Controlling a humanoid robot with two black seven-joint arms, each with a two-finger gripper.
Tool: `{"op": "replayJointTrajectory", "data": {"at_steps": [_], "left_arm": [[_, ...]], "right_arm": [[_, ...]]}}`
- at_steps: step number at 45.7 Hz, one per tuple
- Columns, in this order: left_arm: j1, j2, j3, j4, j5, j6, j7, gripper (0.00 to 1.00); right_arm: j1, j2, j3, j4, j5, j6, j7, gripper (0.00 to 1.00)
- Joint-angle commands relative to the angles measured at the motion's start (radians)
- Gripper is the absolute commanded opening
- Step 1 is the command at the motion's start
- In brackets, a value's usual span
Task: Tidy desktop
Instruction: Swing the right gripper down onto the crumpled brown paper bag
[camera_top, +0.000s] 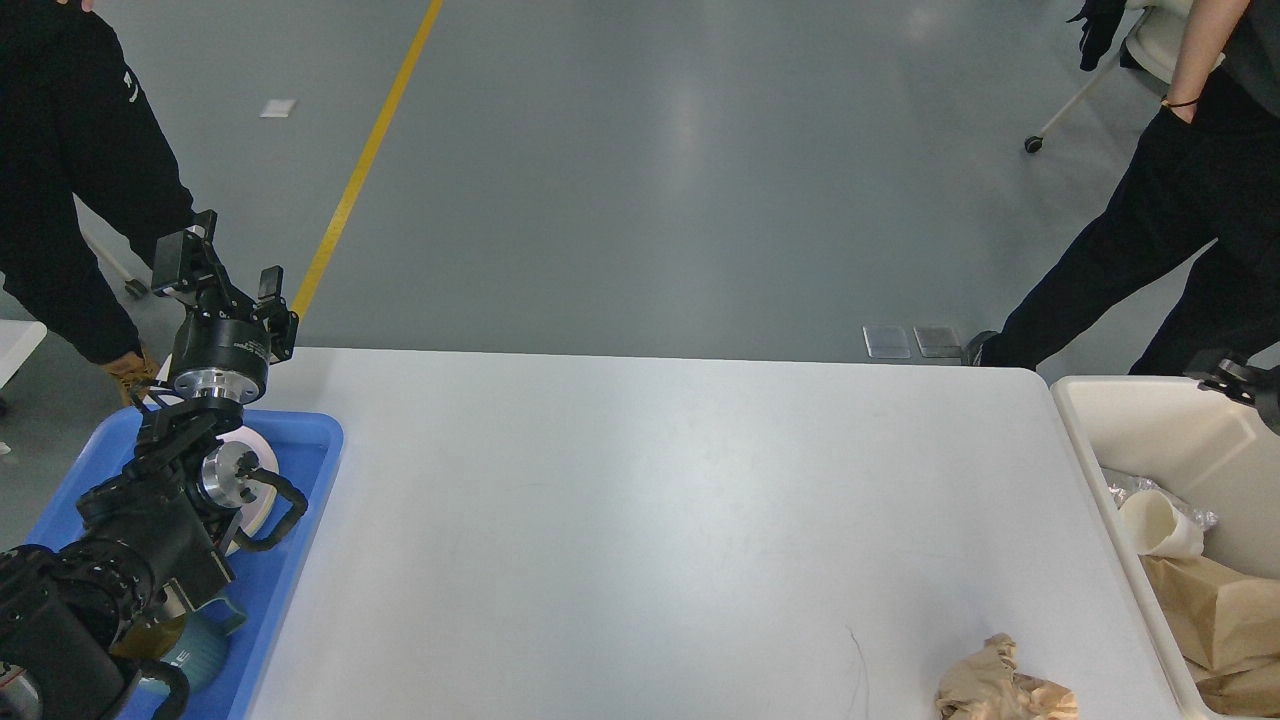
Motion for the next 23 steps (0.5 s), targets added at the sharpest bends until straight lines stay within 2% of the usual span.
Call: {"op": "replayJointTrajectory", "data": {"at_steps": [1,8,14,18,23], "left_arm": [[0.0,0.0,0.0,0.0,0.0,0.0,0.0,0.96],[0.0,0.0,0.0,0.0,0.0,0.0,0.0,0.96],[0.0,0.0,0.0,0.0,0.0,0.0,0.0,0.96],[0.0,0.0,0.0,0.0,0.0,0.0,0.0,0.96],[0.0,0.0,0.0,0.0,0.0,0.0,0.0,0.96]], "right_arm": [[0.202,0.022,-0.056,0.187,0.0,0.127,0.0,1.0],[0.389,0.036,-0.059,0.316,0.002,0.411,0.0,1.0],[0.507,0.056,-0.062,0.437,0.003,0.573,0.0,1.0],[0.59,0.059,-0.068,0.559,0.003,0.652,0.0,1.0],[0.646,0.067,-0.075,0.662,0.003,0.679,0.0,1.0]]}}
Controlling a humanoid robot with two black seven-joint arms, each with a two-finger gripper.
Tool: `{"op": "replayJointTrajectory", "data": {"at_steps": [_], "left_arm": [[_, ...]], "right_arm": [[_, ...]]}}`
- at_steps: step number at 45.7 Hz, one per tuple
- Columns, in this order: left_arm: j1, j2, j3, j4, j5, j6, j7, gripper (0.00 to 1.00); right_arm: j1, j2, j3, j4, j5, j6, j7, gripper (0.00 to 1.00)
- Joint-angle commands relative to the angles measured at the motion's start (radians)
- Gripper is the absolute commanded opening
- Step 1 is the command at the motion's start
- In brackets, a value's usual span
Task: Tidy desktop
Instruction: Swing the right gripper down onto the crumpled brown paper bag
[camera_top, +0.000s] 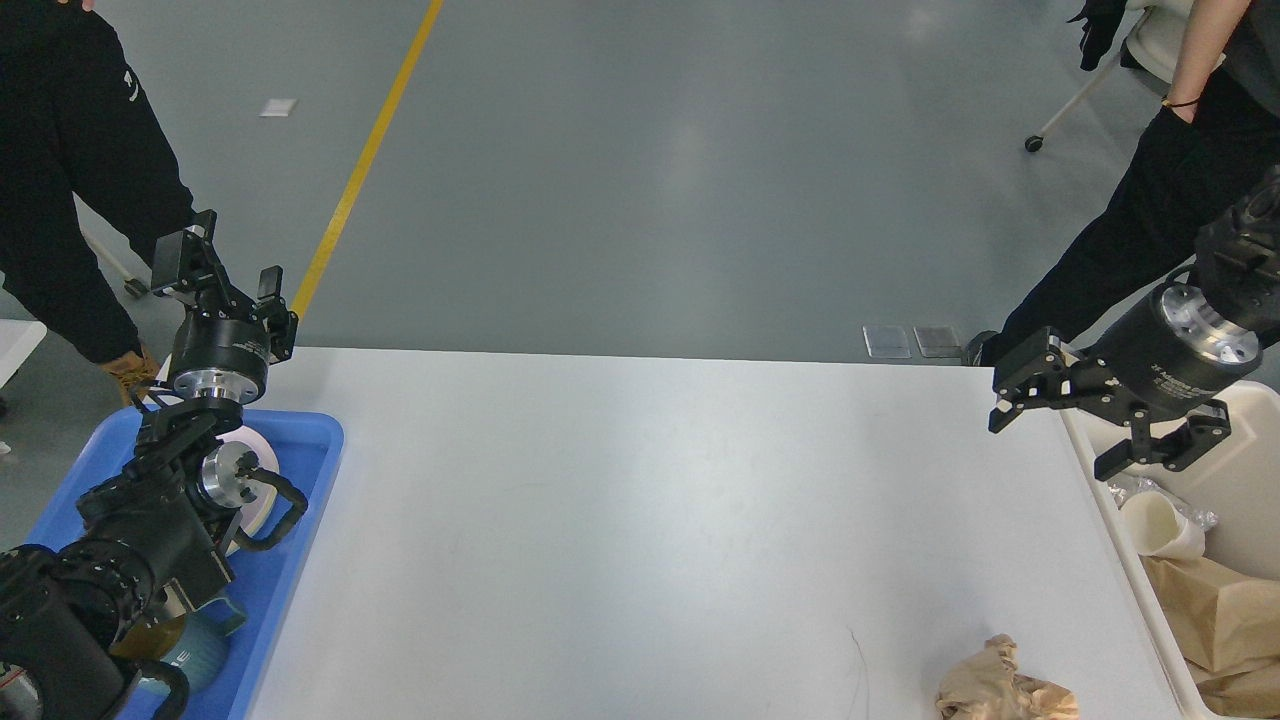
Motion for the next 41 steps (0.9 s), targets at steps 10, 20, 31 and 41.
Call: {"op": "replayJointTrajectory", "data": {"at_steps": [10,20,31,41], "left_arm": [[0.0,0.0,0.0,0.0,0.0,0.0,0.0,0.96],[0.002,0.0,0.0,0.0,0.0,0.0,0.0,0.96],[0.0,0.0,0.0,0.0,0.0,0.0,0.0,0.96],[0.0,0.0,0.0,0.0,0.0,0.0,0.0,0.96]], "right_arm": [[-0.099,0.023,0.011,0.104,0.003,0.014,-0.005,1.0],[-0.379,0.033,0.072,0.029,0.003,-0.063,-0.005,1.0],[-0.545,0.033,0.158,-0.042,0.002,-0.087,-0.008,1.0],[-0.645,0.033,0.25,-0.095,0.003,-0.101,-0.009,1.0]]}}
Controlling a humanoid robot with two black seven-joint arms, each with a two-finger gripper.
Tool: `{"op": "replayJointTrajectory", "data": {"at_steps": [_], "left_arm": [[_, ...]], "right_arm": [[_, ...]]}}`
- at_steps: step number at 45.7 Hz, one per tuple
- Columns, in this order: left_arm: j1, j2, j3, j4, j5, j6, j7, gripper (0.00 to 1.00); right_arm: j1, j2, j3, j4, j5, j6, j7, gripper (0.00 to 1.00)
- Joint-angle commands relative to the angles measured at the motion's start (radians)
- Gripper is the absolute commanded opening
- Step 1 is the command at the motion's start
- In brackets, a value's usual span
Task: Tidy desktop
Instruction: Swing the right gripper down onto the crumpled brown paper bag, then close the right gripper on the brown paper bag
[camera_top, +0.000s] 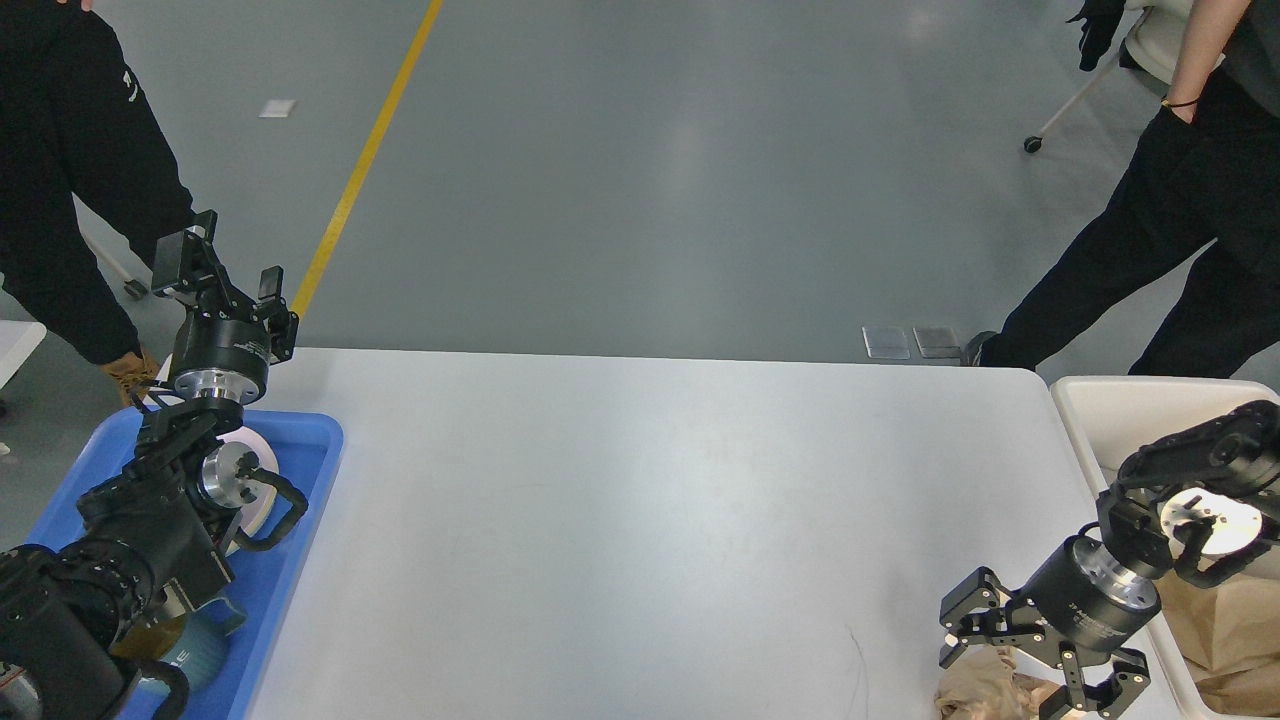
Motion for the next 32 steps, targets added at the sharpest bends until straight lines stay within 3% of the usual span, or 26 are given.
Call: {"op": "replayJointTrajectory", "data": {"at_steps": [1,24,32], "left_arm": [[0.0,0.0,0.0,0.0,0.0,0.0,0.0,0.96],[0.0,0.0,0.0,0.0,0.0,0.0,0.0,0.96],[0.0,0.0,0.0,0.0,0.0,0.0,0.0,0.96]], "right_arm": [[-0.059,0.0,0.054,-0.02,0.001,-0.004,0.001,1.0],[-0.183,0.035,0.082,-0.176,0.035,-0.011,0.001,1.0],[-0.205,0.035,0.09,-0.198,0.101,-0.105,0.001,0.98]]}}
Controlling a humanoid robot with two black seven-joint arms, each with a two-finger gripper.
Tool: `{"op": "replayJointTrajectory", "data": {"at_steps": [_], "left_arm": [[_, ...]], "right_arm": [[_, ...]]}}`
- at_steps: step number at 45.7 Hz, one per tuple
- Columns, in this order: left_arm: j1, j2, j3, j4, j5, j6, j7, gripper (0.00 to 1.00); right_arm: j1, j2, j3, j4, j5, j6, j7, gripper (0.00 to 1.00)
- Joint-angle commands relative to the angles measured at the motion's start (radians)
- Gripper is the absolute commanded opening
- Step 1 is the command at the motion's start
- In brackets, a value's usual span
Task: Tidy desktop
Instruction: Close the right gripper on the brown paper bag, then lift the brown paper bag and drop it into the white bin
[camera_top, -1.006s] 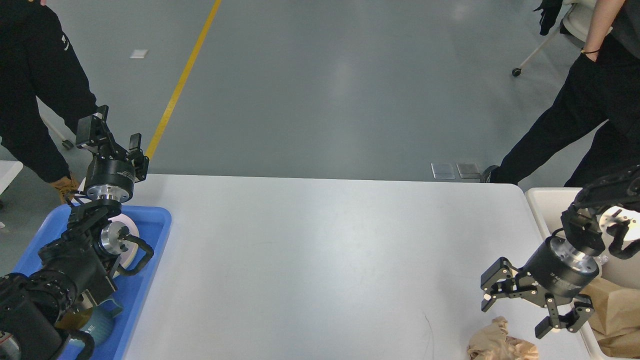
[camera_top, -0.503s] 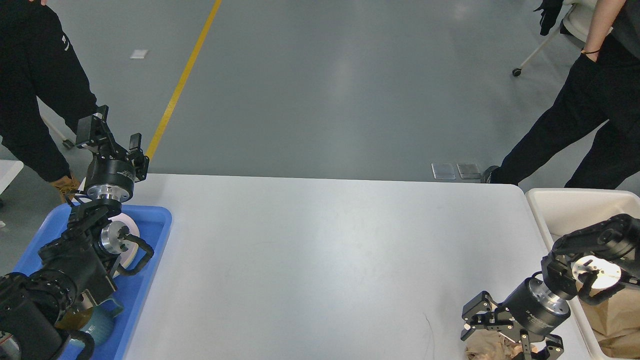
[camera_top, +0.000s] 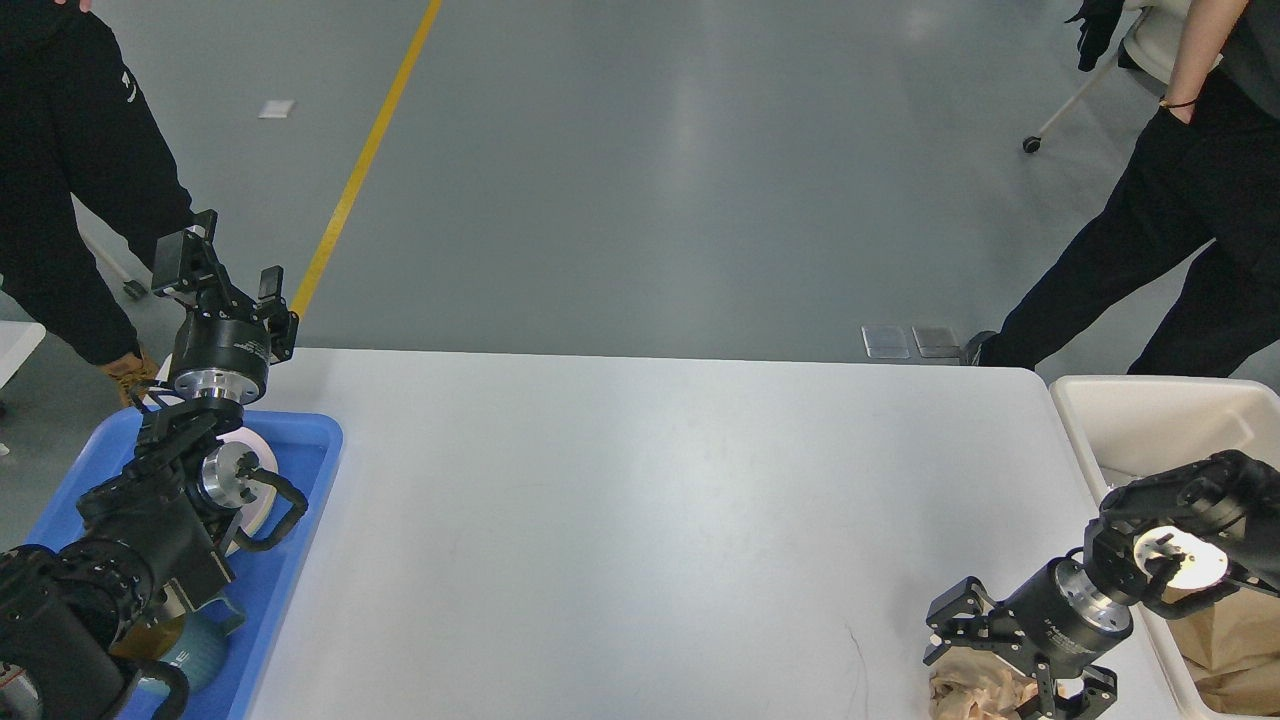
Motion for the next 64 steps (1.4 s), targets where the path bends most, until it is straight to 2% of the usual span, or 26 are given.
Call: {"op": "replayJointTrajectory", "data": {"at_steps": [1,3,7,11,18,32,54,64], "left_arm": [[0.0,0.0,0.0,0.0,0.0,0.0,0.0,0.96],[0.0,0.0,0.0,0.0,0.0,0.0,0.0,0.96],[0.0,0.0,0.0,0.0,0.0,0.0,0.0,0.96],[0.0,0.0,-0.001,0.0,0.0,0.0,0.0,0.96],[0.0,0.0,0.0,0.0,0.0,0.0,0.0,0.96],[0.0,0.0,0.0,0.0,0.0,0.0,0.0,0.96],[0.0,0.0,0.0,0.0,0.0,0.0,0.0,0.96],[0.0,0.0,0.0,0.0,0.0,0.0,0.0,0.96]], "right_arm": [[-0.013,0.001,0.003,-0.006,0.037,-0.086,0.0,0.96],[-0.013,0.001,0.003,-0.006,0.037,-0.128,0.0,0.91],[-0.017,0.001,0.003,0.001,0.036,-0.181,0.0,0.72],[-0.016,0.004,0.003,0.002,0.03,-0.193,0.0,0.39],[0.002,0.013,0.001,0.007,0.03,-0.185,0.0,0.0],[0.191,-0.039,0.014,0.017,0.037,-0.188,0.008,0.0],[0.671,-0.3,0.047,0.024,0.036,-0.173,0.006,0.0],[0.702,-0.361,0.041,0.004,0.025,-0.192,0.006,0.0]]}}
